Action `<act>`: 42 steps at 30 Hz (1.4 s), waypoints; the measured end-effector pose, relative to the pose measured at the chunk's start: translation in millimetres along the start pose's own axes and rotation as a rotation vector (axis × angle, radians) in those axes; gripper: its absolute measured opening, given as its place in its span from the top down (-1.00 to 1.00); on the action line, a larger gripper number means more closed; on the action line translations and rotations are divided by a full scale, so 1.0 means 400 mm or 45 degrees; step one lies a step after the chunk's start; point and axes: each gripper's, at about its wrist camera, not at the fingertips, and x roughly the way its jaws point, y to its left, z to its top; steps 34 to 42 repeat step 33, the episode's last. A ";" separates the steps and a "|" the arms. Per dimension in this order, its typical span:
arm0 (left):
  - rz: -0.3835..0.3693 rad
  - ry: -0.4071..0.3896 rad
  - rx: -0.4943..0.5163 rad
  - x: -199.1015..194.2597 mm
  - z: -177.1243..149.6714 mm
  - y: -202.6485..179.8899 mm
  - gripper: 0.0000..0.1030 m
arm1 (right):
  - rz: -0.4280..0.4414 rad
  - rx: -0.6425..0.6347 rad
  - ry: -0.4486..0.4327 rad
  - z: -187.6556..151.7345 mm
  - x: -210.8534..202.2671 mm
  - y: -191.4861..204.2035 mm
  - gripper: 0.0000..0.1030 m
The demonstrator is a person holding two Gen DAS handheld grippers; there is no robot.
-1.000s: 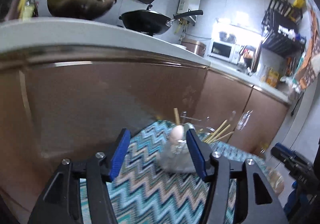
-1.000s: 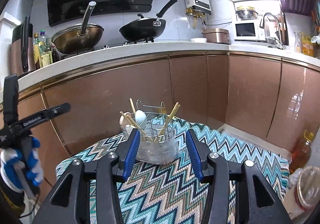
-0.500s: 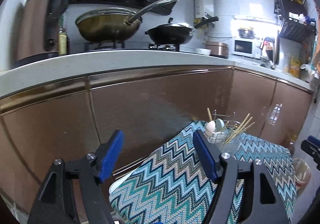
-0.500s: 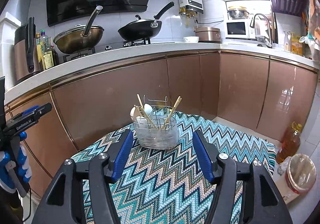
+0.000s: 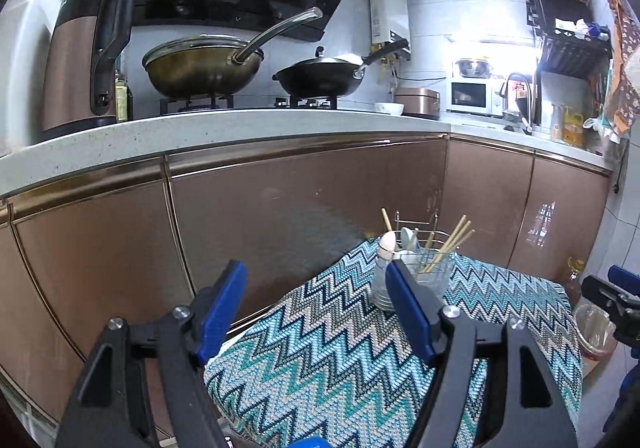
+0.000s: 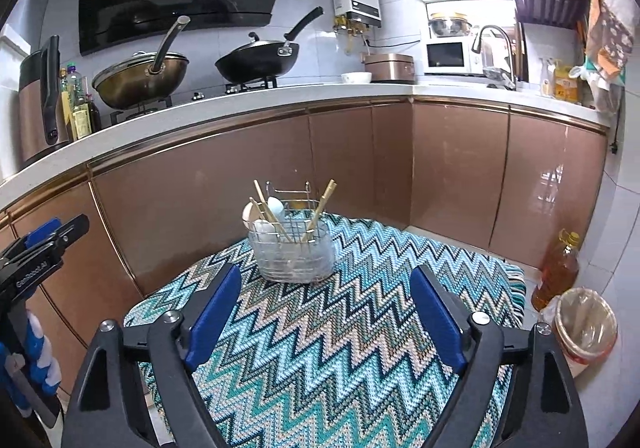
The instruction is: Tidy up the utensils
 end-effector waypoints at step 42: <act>-0.007 -0.028 0.050 -0.029 -0.016 -0.038 -0.37 | -0.100 -0.048 0.014 -0.042 -0.010 0.003 -0.81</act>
